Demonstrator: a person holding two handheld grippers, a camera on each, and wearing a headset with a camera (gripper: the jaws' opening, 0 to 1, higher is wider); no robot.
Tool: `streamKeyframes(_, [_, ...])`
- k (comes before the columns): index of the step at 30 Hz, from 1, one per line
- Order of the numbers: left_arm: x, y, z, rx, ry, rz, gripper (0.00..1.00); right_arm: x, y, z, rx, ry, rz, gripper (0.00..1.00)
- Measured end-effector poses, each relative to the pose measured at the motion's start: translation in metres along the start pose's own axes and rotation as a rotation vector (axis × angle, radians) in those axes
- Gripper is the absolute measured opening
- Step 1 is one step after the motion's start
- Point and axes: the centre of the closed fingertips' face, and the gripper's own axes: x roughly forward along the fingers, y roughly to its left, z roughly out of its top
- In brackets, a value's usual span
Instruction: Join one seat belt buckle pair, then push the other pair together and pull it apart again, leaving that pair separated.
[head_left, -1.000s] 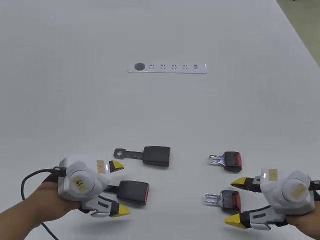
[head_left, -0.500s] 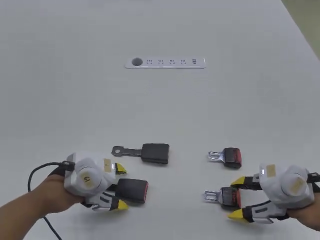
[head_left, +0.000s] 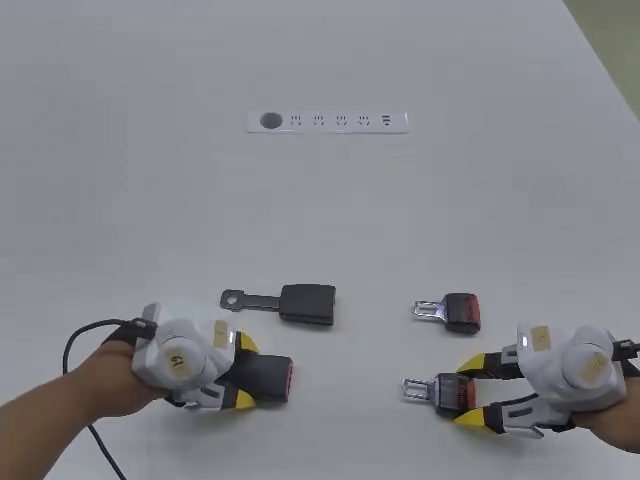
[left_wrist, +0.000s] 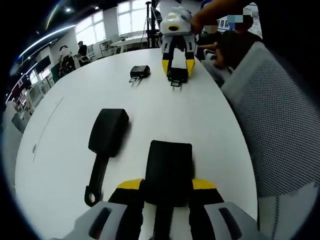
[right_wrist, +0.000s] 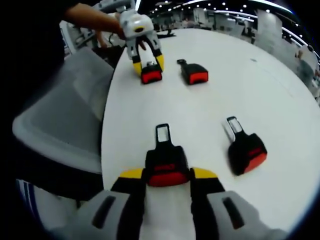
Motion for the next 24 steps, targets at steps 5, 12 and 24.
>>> streamKeyframes(5, [0.0003, 0.002, -0.0021, -0.002, -0.017, 0.004, 0.35, -0.0006, -0.0003, -0.002, -0.005, -0.039, -0.002, 0.35])
streamKeyframes(12, [-0.0002, 0.0036, -0.0024, -0.01, -0.025, 0.005, 0.35, -0.0004, -0.0014, -0.0008, 0.005, -0.09, -0.017, 0.34])
streamKeyframes(24, [-0.0036, 0.002, 0.0013, -0.045, -0.043, 0.003, 0.35, 0.0005, -0.0017, 0.0007, 0.016, -0.109, -0.01, 0.34])
